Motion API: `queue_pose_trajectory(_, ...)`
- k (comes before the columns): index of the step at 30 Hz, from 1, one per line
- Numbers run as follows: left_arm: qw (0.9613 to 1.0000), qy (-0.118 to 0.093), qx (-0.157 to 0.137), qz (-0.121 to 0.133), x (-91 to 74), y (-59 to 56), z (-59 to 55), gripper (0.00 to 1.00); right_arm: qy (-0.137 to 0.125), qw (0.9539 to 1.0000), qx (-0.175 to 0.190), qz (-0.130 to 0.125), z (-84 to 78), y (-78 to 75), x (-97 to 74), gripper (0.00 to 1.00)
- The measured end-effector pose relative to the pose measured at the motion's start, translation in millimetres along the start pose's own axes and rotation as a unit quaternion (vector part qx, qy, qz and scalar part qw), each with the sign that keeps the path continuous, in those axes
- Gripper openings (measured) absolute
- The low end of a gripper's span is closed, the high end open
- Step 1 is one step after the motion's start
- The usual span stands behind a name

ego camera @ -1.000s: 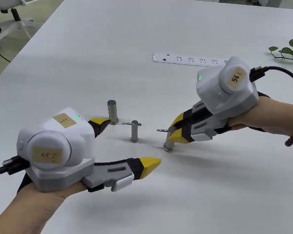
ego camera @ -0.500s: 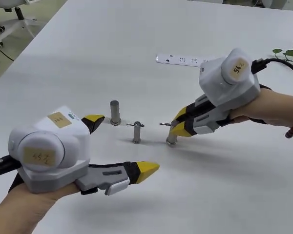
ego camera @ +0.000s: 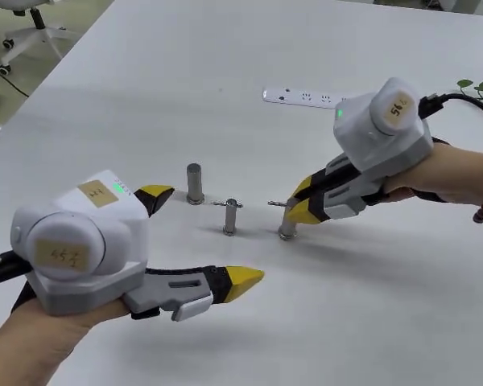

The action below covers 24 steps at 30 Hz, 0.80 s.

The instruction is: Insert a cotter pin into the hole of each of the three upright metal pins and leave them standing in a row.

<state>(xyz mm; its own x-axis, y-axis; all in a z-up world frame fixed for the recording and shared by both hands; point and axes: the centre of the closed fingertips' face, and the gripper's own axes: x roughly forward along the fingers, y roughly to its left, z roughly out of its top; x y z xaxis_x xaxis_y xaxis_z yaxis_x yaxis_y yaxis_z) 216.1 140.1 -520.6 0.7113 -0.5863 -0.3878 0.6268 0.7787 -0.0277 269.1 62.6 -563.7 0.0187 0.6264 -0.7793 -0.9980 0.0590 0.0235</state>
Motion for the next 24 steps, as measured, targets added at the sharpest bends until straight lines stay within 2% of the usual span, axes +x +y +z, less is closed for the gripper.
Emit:
queue_pose_trajectory(6,1.0,0.001,-0.001,0.003,-0.3,1.6,-1.1,0.89,-0.002,0.9999,-0.009,0.006,-0.3,1.3,-0.5,0.08)
queue_pose_trajectory(13,1.0,0.0,-0.001,0.002,0.0,0.7,-1.9,0.89,-0.006,0.999,-0.04,0.017,-0.7,4.1,-1.1,0.08)
queue_pose_trajectory(24,1.0,0.004,-0.002,0.003,0.0,1.5,-5.8,0.89,-0.008,0.9986,-0.05,0.015,-0.8,5.0,-0.4,0.09)
